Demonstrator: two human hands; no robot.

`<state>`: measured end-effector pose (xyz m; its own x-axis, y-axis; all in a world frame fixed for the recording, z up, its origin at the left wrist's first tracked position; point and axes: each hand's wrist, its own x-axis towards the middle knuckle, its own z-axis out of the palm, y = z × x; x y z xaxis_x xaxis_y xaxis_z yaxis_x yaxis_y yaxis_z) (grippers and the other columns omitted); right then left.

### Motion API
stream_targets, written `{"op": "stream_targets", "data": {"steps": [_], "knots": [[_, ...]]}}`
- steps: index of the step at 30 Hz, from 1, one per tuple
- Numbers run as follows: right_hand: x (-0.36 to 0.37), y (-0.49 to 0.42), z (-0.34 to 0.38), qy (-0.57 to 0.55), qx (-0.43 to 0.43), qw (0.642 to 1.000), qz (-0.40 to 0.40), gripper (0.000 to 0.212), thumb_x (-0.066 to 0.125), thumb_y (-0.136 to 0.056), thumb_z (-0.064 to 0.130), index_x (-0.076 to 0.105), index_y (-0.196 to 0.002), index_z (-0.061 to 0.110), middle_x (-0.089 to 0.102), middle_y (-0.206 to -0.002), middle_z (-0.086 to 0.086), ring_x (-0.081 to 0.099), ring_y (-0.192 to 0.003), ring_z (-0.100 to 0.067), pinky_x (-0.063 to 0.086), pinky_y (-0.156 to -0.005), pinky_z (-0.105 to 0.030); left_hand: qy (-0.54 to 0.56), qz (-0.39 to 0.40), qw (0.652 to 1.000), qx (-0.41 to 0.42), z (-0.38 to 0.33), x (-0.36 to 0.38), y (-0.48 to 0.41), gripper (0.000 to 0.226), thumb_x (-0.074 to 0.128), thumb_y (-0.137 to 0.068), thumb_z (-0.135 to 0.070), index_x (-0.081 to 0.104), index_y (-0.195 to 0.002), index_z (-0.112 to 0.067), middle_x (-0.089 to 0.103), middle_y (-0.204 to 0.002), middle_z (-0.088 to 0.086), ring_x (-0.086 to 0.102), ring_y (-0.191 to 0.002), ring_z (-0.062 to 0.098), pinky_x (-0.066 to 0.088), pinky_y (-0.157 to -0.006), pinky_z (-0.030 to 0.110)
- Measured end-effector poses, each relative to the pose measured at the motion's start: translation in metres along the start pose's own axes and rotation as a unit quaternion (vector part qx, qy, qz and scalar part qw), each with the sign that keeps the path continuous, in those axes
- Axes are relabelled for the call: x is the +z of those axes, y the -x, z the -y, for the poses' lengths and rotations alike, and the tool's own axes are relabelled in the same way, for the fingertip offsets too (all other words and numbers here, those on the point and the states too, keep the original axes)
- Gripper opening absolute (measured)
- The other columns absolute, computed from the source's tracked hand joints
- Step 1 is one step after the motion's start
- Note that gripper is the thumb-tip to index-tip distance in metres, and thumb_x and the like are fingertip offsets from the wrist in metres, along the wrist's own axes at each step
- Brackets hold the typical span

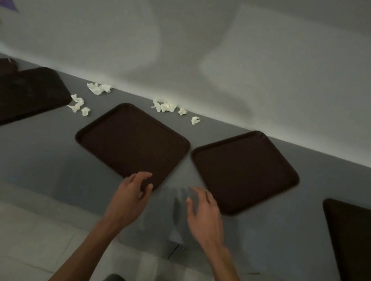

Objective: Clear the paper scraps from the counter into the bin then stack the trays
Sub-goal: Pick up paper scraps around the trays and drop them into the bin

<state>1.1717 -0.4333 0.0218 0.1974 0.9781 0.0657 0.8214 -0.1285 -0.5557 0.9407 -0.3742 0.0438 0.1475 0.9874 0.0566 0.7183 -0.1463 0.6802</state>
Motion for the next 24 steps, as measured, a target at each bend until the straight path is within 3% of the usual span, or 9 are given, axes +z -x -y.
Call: {"op": "stream_targets", "data": {"steps": [2, 7, 14, 19, 24], "knots": [[0.013, -0.03, 0.008, 0.002, -0.002, 1.0, 0.019, 0.034, 0.057, -0.103, 0.035, 0.058, -0.136, 0.026, 0.062, -0.136, 0.001, 0.061, -0.12, -0.023, 0.05, -0.103, -0.035, -0.003, 0.005, 1.0, -0.007, 0.014, -0.005, -0.026, 0.033, 0.061, -0.1, -0.029, 0.059, -0.132, -0.023, 0.066, -0.122, 0.003, 0.063, -0.1, 0.023, 0.054, -0.09, 0.04], [0.057, -0.104, 0.036, 0.012, 0.012, 0.999, 0.044, 0.037, 0.06, -0.102, 0.029, 0.058, -0.138, 0.023, 0.063, -0.136, -0.003, 0.064, -0.119, -0.026, 0.052, -0.102, -0.036, -0.016, 0.055, 0.998, -0.005, 0.061, -0.021, -0.107, 0.034, 0.058, -0.102, -0.028, 0.058, -0.135, -0.02, 0.065, -0.125, 0.004, 0.06, -0.116, 0.024, 0.052, -0.098, 0.04], [0.115, -0.189, 0.089, 0.033, 0.087, 0.995, 0.017, 0.037, 0.056, -0.104, 0.031, 0.057, -0.141, 0.023, 0.057, -0.144, -0.004, 0.062, -0.124, -0.03, 0.052, -0.102, -0.04, -0.099, 0.117, 0.987, 0.056, 0.109, -0.046, -0.251, 0.031, 0.058, -0.101, -0.025, 0.059, -0.131, -0.019, 0.065, -0.123, 0.005, 0.061, -0.115, 0.024, 0.054, -0.097, 0.04], [0.158, -0.226, 0.095, 0.098, 0.126, 0.984, 0.078, 0.053, 0.041, -0.108, 0.047, 0.039, -0.159, 0.029, 0.033, -0.168, -0.009, 0.03, -0.155, -0.034, 0.031, -0.126, -0.05, -0.163, 0.179, 0.968, 0.069, 0.116, -0.037, -0.369, 0.033, 0.053, -0.101, -0.027, 0.054, -0.132, -0.016, 0.061, -0.129, 0.013, 0.059, -0.119, 0.035, 0.052, -0.099, 0.05], [0.185, -0.225, 0.09, 0.151, 0.136, 0.973, 0.108, 0.063, 0.017, -0.109, 0.057, 0.009, -0.168, 0.036, -0.002, -0.177, -0.006, -0.004, -0.163, -0.031, 0.006, -0.132, -0.052, -0.19, 0.213, 0.956, 0.073, 0.115, -0.012, -0.445, 0.045, 0.054, -0.098, -0.02, 0.044, -0.142, -0.013, 0.053, -0.137, 0.018, 0.053, -0.126, 0.04, 0.05, -0.102, 0.054]]}}
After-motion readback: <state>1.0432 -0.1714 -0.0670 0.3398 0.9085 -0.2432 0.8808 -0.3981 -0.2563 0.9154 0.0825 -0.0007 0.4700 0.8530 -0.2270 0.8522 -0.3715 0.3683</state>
